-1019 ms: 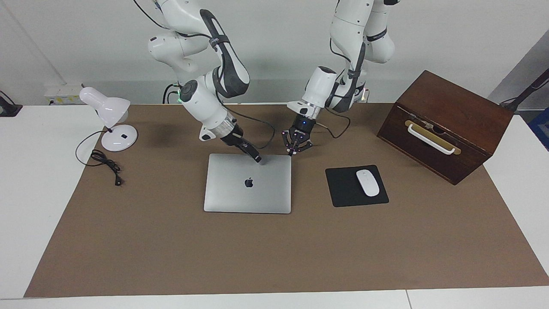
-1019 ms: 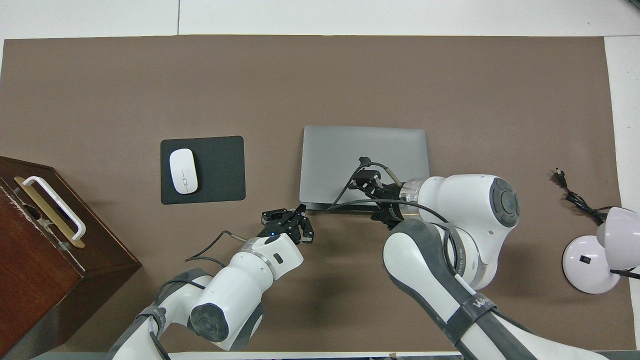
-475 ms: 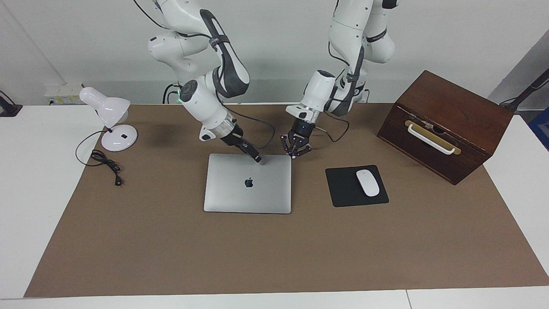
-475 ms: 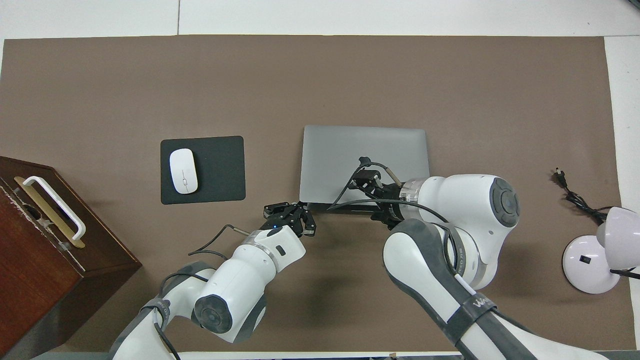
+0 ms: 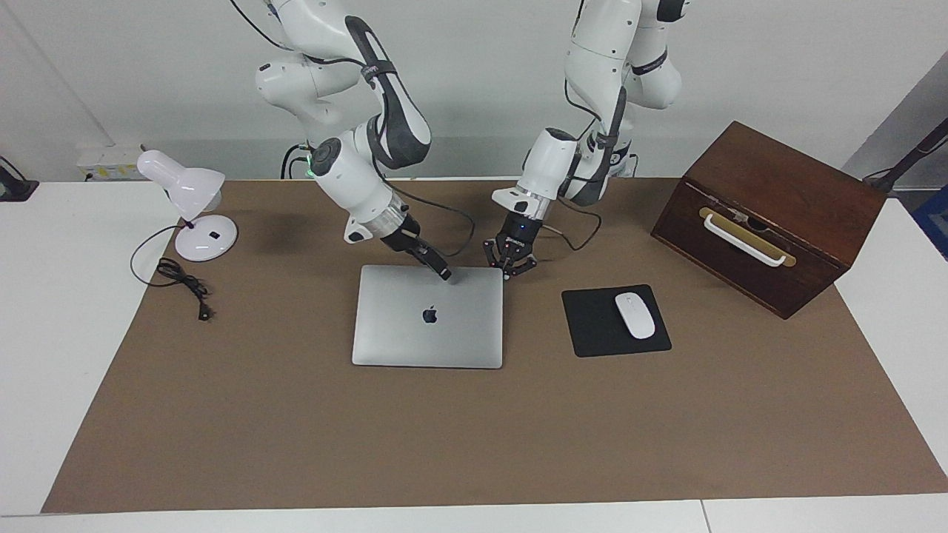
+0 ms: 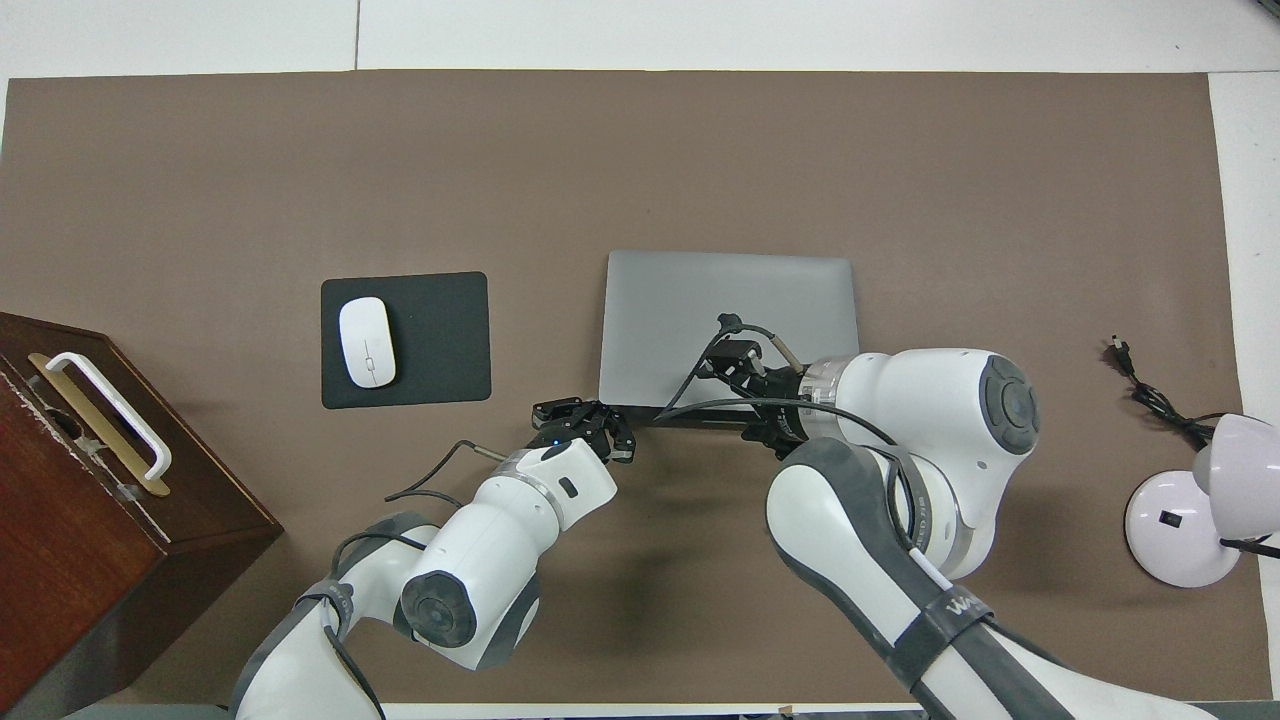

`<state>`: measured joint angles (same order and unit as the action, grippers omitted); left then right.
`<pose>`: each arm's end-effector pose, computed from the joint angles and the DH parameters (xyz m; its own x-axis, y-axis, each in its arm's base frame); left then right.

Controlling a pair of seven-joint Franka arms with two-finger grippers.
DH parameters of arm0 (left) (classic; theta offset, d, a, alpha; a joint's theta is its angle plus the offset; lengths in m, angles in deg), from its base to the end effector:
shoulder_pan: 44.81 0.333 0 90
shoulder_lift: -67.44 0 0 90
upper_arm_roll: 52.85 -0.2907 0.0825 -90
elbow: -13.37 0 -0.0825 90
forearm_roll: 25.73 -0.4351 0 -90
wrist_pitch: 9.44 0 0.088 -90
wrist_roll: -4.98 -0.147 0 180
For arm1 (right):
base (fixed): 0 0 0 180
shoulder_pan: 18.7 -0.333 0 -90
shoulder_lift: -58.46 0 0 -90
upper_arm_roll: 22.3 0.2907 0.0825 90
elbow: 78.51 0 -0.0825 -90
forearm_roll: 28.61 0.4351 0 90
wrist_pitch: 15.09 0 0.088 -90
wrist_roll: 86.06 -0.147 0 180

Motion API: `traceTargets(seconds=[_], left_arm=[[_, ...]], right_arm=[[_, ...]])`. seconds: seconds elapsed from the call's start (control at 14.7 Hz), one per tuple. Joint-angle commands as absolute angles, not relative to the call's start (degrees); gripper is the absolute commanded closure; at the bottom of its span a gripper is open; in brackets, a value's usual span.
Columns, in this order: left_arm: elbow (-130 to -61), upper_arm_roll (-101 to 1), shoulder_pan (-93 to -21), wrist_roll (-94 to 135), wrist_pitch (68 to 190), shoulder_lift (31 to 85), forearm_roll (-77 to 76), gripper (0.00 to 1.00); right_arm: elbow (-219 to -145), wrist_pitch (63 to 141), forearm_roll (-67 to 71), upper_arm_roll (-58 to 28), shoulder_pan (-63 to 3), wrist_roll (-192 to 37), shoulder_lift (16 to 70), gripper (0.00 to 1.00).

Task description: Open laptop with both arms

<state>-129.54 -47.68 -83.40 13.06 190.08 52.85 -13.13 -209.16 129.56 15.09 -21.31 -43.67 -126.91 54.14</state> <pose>0.4206 -0.3657 0.1716 0.7416 -0.2156 0.6352 -0.4255 -0.8832 0.1970 0.5213 0.2641 0.2400 0.6680 -0.6743 -0.3146 -0.7401 -0.5580 -0.3754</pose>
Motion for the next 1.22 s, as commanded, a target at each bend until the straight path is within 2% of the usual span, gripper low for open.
traceTargets(seconds=[0.0,1.15], left_arm=[[-127.52,-47.75,-83.31,11.57,191.39,50.39,-12.28,1.00],[-127.51,-48.19,-83.13,7.53,191.39,49.42,-12.28,1.00]], right_arm=[[-209.47,130.81,16.74,-21.24,-43.57,-124.47,54.33,0.00],[-207.62,131.07,16.82,-21.24,-42.69,-122.01,53.27,0.00]])
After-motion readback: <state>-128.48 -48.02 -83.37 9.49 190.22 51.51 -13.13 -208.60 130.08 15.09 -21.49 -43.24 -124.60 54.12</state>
